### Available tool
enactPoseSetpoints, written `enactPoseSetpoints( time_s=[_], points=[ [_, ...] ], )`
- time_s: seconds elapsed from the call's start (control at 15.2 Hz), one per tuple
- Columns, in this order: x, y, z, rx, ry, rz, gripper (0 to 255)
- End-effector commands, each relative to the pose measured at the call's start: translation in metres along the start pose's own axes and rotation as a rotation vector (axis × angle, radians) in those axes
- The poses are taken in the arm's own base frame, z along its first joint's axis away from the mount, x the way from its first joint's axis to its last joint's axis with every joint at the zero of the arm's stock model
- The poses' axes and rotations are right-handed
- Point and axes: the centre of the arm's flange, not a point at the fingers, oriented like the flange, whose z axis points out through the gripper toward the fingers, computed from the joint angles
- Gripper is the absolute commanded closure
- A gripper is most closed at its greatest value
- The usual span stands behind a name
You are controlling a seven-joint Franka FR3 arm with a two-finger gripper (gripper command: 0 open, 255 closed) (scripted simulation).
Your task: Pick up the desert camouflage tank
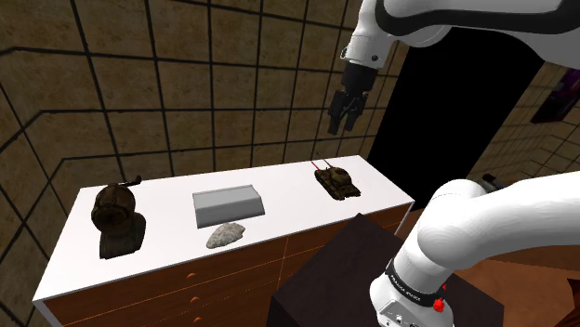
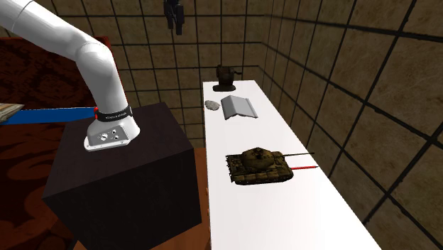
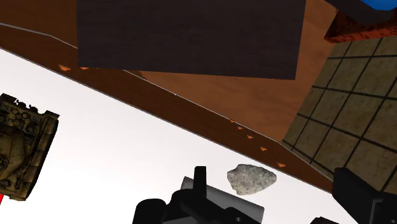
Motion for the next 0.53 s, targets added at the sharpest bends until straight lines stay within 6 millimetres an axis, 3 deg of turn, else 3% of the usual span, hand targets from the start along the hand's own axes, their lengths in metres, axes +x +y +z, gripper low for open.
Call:
enactPoseSetpoints(
  time_s=[0.0,0.46],
  points=[
    [0.000,0.000,0.000,0.000,0.000,0.000,0],
    [0.044,0.066,0.045,-0.015,0.000,0.064,0]
  ],
)
